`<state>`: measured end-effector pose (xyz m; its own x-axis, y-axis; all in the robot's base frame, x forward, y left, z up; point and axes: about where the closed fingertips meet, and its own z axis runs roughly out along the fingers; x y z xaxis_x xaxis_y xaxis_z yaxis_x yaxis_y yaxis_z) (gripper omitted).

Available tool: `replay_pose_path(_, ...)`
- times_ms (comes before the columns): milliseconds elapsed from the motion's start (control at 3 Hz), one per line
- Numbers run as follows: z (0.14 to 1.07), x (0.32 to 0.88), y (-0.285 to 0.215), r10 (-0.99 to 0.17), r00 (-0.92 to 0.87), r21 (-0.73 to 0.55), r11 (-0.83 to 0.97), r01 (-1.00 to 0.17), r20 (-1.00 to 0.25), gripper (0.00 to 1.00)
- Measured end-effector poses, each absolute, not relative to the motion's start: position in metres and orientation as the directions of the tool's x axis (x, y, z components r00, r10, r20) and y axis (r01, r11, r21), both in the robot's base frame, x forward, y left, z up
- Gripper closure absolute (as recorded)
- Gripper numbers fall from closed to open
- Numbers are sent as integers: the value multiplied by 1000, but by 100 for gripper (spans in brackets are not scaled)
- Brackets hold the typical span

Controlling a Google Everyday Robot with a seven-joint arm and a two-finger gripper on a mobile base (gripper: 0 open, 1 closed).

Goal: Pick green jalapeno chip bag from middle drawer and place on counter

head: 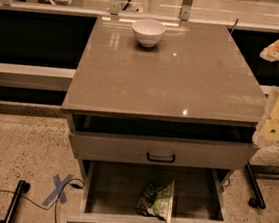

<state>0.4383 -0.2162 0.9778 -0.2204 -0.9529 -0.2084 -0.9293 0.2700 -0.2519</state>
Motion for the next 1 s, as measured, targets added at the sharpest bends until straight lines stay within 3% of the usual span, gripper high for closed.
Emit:
replay_pose_path(667,966,441,-236,-926,-313,-238,359,-903,-210,0)
replay_pose_path(1000,904,445,-322,-765,-629,-244,642,-727,-139,0)
